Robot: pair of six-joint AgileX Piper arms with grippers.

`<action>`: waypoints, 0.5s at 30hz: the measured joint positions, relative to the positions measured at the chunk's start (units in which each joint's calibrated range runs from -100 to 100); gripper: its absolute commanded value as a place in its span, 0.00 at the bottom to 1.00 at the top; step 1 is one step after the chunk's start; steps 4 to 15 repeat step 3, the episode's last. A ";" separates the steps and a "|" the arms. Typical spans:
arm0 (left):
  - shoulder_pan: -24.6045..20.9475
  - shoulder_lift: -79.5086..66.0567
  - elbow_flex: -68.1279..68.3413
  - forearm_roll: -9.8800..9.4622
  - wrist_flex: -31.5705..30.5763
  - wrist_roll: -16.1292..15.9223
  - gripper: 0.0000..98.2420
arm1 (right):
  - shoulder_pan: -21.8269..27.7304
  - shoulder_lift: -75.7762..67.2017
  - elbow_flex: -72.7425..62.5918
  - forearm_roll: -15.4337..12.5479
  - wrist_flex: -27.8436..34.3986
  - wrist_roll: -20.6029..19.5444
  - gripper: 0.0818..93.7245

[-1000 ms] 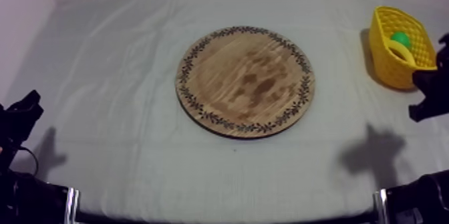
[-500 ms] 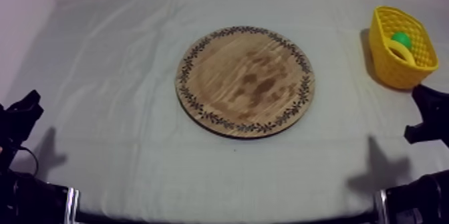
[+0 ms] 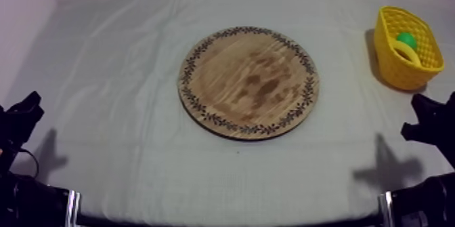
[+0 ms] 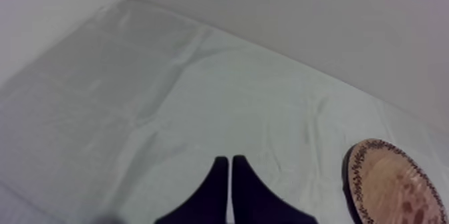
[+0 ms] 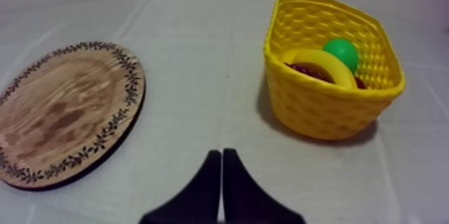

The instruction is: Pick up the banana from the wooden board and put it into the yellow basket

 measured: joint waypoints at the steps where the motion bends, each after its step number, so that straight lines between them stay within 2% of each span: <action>1: 0.00 0.00 0.00 0.00 0.00 0.00 0.00 | 0.00 0.00 0.00 0.00 0.07 0.38 0.00; 3: 0.00 0.00 0.00 0.00 0.00 0.00 0.00 | 0.00 0.00 0.08 0.05 0.07 2.14 0.00; 15: 0.00 0.00 0.00 0.00 0.00 0.00 0.00 | 0.00 0.00 0.08 0.05 0.07 2.14 0.00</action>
